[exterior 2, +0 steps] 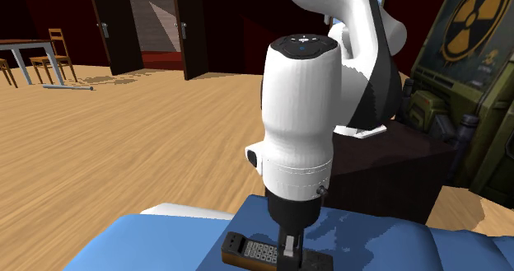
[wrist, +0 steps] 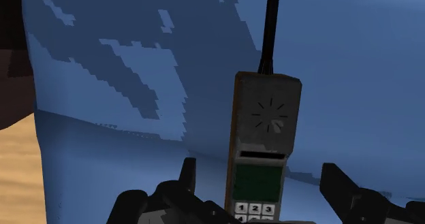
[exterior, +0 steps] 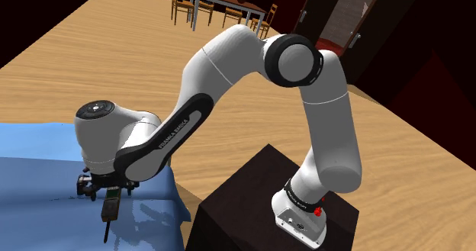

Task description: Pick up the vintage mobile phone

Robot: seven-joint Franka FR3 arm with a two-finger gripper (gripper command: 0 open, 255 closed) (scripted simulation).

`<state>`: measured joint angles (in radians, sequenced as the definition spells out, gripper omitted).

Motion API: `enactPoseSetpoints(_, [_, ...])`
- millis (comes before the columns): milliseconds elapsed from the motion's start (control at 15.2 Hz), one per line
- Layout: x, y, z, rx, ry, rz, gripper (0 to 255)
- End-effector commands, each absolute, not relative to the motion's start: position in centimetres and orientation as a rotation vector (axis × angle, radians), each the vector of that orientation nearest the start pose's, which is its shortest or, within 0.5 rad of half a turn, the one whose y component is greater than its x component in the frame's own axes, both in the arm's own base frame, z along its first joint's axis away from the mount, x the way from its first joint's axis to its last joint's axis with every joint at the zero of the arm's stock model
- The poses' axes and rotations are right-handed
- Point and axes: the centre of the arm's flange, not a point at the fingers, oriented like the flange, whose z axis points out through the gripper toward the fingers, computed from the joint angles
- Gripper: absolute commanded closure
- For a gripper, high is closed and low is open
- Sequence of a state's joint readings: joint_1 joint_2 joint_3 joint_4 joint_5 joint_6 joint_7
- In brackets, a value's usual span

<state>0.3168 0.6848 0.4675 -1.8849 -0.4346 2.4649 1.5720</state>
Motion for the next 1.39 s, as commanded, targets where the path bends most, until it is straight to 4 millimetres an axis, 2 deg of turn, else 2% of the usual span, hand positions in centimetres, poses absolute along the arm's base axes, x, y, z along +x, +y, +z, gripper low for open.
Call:
enactPoseSetpoints(0, [45.3,43.6,16.3,-3.020,0.827,0.031,0])
enactPoseSetpoints(132, [45.3,43.6,16.0,-3.020,0.827,0.031,0])
enactPoseSetpoints(198, [45.3,43.6,15.9,-3.020,0.827,0.031,255])
enactPoseSetpoints(792, [45.3,43.6,16.0,-3.020,0.827,0.031,255])
enactPoseSetpoints(1320, [45.3,43.6,20.2,-3.020,0.827,0.031,255])
